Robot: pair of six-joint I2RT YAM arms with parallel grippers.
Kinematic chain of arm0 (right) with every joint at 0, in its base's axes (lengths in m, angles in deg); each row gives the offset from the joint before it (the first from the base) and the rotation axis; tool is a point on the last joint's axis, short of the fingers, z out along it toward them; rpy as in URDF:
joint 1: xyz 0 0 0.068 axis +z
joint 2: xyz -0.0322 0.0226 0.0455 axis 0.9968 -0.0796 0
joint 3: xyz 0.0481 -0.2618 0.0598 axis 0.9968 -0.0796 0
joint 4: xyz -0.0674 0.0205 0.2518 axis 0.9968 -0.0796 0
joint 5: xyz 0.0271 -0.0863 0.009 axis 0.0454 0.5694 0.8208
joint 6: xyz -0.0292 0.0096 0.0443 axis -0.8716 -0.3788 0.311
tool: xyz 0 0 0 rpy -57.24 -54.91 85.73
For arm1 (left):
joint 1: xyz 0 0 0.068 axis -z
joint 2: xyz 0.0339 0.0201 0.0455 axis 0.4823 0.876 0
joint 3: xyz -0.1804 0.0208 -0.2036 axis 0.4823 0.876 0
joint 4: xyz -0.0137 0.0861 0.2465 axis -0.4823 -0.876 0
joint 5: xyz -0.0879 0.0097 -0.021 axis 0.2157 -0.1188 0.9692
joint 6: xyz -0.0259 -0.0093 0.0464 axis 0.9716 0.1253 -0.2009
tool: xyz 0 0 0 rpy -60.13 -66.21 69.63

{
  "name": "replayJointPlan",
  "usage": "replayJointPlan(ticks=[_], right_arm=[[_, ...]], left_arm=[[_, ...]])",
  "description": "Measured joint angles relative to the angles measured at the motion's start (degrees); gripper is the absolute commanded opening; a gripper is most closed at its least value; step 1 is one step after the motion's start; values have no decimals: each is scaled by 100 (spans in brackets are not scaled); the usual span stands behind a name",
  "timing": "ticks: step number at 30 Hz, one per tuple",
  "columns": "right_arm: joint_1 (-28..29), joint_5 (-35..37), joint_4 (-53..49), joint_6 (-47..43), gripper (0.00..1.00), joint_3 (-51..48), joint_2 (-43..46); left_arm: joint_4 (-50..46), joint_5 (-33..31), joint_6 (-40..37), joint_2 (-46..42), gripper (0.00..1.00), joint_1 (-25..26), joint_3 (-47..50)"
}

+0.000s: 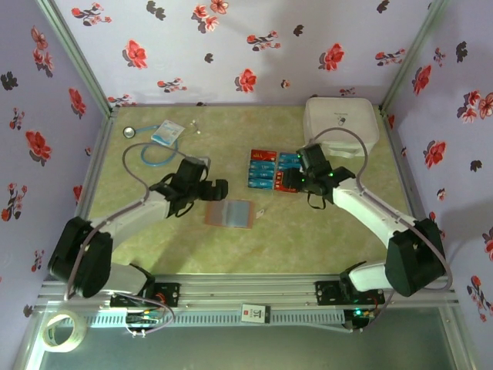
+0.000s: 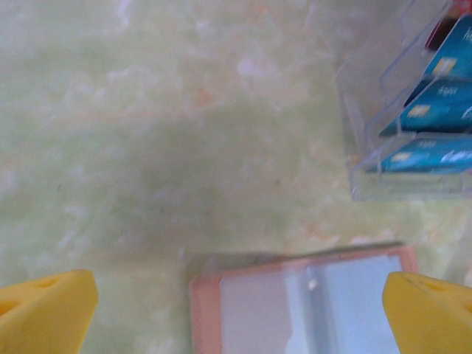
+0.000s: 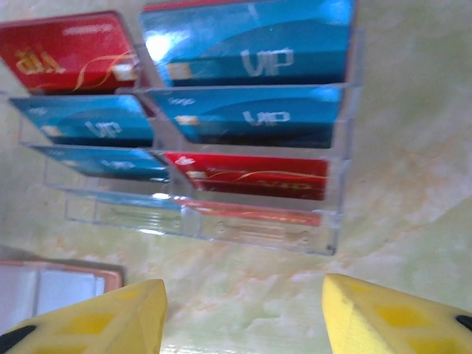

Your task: Put the credit cards into the card holder

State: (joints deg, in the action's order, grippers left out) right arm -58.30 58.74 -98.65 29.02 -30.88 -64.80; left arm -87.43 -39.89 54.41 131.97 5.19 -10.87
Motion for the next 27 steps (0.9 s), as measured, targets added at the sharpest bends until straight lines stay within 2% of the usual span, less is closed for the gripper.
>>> replayJointPlan(ticks=[6,13,27], right_arm=[[-273,-105,-92,-35,58,-7,114],[-507,-326,-79,9,58,-466,699],[-529,-728,-76,162,58,-828,1123]], left_arm=[[-326,-190,4,1222,100,-26,-1235],[-798,-365,85,2299,100,-105,-2452],[-1099,-219,367,3442,100,-2,-3539]])
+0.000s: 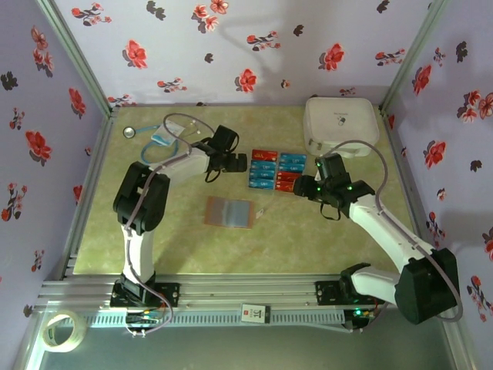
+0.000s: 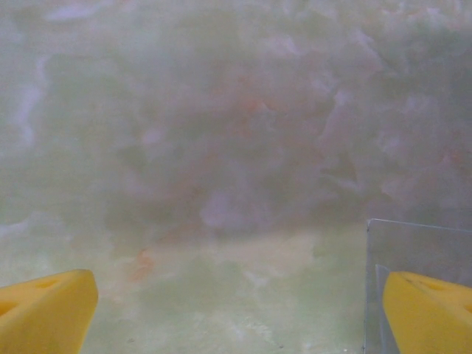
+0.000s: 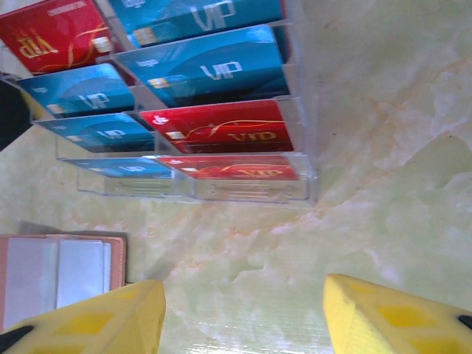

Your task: Put the credit cards into the card holder

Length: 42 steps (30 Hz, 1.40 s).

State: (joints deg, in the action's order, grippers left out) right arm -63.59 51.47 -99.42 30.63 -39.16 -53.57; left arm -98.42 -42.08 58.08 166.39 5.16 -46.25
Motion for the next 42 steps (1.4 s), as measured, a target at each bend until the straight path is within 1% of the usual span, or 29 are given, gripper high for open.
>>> replayJointPlan(ticks=[10,16,20,25,28,34,42], right_arm=[[0,-326,111,57,57,-85,-72],[120,-339,188,-83,56,140,-710],[385,-184,160,-367,56,717,-1298],[695,157,98,-898,56,1611,-2094],[809,372,-15,-1263,56,2046,-2535],[977,820,-332,-1980,53,2505,-3169],[1113,1165,-610,-2535,51,2778,-3497]], left_arm=[[-42,350,90,831,100,304,-1318],[-146,448,44,800,100,232,-1331],[-181,498,15,232,100,-33,-649],[-122,544,2,-984,100,-544,509],[-7,564,28,-1685,100,-741,1163],[190,706,146,-2730,100,-837,2337],[354,833,385,-3565,100,-905,3327]])
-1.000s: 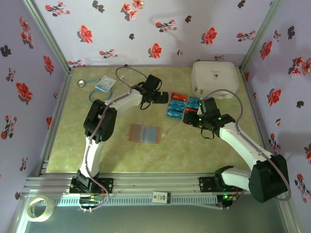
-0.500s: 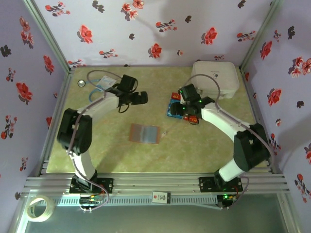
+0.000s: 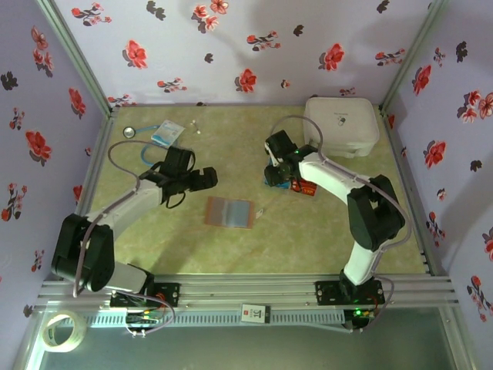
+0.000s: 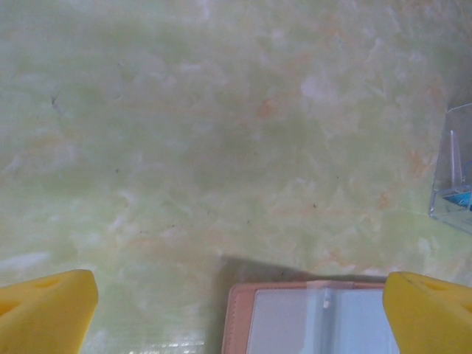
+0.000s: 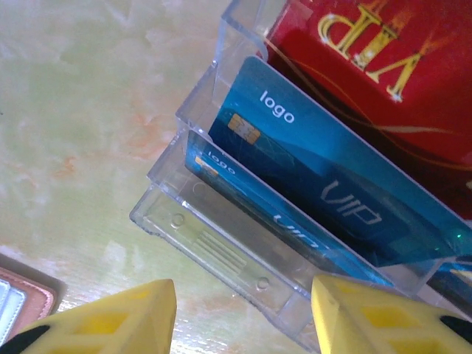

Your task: Put the credit cards into the card holder

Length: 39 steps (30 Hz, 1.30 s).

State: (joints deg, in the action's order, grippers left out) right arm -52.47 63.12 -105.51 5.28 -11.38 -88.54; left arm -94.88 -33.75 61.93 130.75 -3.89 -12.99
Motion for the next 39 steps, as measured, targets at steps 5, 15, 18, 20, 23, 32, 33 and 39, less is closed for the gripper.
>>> replayJointPlan(ticks=[5,15,18,20,23,32,33,39], right_arm=[[31,177,-39,-179,50,52,-114],[118,446,-142,-437,46,52,-424],[136,444,-140,-461,42,48,-424],[151,444,-142,-463,40,44,-424],[177,444,-142,-481,37,42,-424],[236,575,-144,-852,32,42,-428],[240,608,-144,-953,32,42,-437],[297,710,-140,-1530,25,37,-490]], left_arm=[[70,15,92,-302,100,-37,304],[114,20,157,-507,100,-96,542],[116,20,155,-509,100,-103,560],[129,20,155,-516,100,-111,579],[133,20,157,-516,100,-131,588],[133,20,155,-516,100,-136,588],[133,20,153,-516,100,-136,588],[131,66,149,-516,100,-140,588]])
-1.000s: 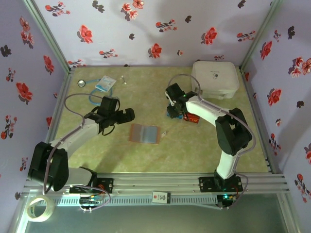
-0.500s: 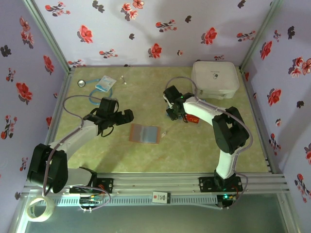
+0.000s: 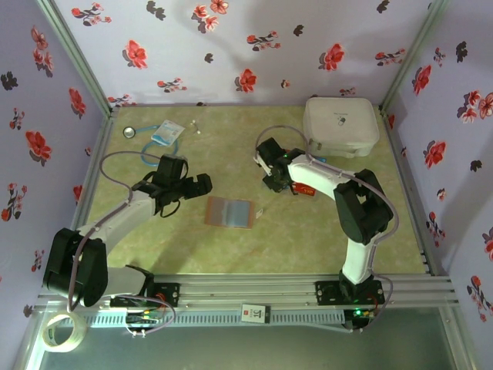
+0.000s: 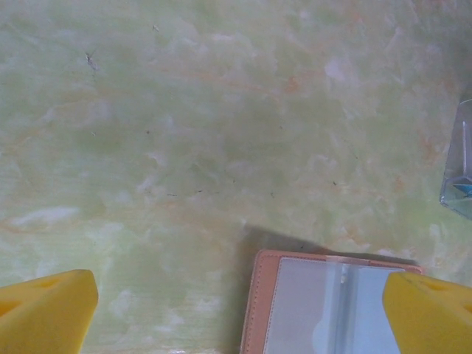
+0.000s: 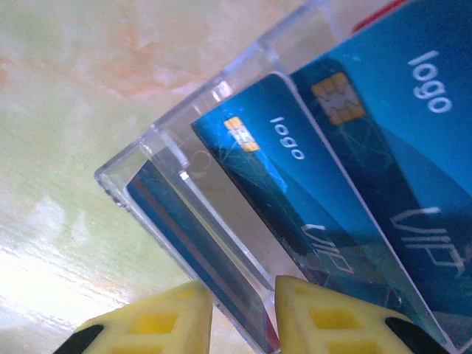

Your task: Put the credit cards into the card holder

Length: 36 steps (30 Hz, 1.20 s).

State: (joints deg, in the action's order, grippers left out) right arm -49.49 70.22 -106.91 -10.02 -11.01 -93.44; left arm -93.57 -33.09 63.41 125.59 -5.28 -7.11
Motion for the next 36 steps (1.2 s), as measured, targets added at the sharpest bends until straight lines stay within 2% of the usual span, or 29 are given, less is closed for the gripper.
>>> replayJointPlan(ticks=[19,27,36], right_arm=[[188,-94,-46,-1034,10,50,0],[332,44,-278,-1349,0,354,-2],[590,293,-514,-1429,0,468,11]], left_arm=[[0,90,-44,0,100,-11,0],[-7,107,-127,0,100,-11,-9],[-46,146,-173,0,100,-13,-22]])
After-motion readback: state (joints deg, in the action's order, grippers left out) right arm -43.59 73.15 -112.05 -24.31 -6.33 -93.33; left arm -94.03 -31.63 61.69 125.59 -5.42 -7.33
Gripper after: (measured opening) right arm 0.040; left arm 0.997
